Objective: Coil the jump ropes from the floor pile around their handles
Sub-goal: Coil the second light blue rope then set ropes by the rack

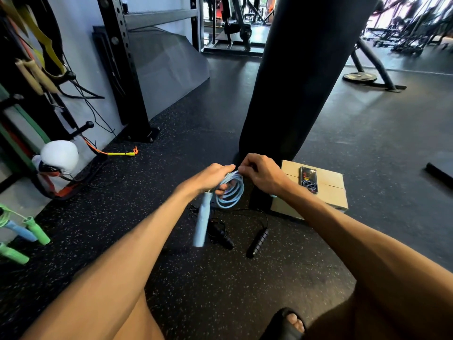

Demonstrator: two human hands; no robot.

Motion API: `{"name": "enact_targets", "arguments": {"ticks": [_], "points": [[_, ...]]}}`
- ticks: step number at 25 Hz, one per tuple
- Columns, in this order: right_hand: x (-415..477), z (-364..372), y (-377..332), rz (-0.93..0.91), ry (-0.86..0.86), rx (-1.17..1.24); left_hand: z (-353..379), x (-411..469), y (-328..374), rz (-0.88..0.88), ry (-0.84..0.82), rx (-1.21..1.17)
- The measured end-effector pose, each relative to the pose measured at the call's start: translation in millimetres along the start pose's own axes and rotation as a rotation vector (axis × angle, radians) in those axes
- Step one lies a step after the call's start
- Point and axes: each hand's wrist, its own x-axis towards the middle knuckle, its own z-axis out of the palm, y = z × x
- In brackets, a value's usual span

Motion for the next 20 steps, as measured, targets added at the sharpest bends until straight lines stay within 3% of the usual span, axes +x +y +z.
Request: {"name": "enact_targets", "arguments": {"ticks": [5, 7, 13, 20], "points": [[10.1, 19.7, -14.3, 0.042, 0.062, 0.208, -17.8, -15.5, -0.2, -0.035, -0.044, -0.178], [15.3, 28.9, -24.2, 0.079, -0.004, 0.321, -29.3, -23.7, -1.6, -0.022, -0.003, -0.210], [46.2, 59.3, -48.2, 0.164, -0.349, 0.661, -79.3, -51.6, -14.6, -0.031, 0.216, -0.280], [100.0, 141.2, -101.5, 0.132, -0.546, 0.741, -153.3, -90.3, -54.7, -0.127, 0.652, -0.388]]}}
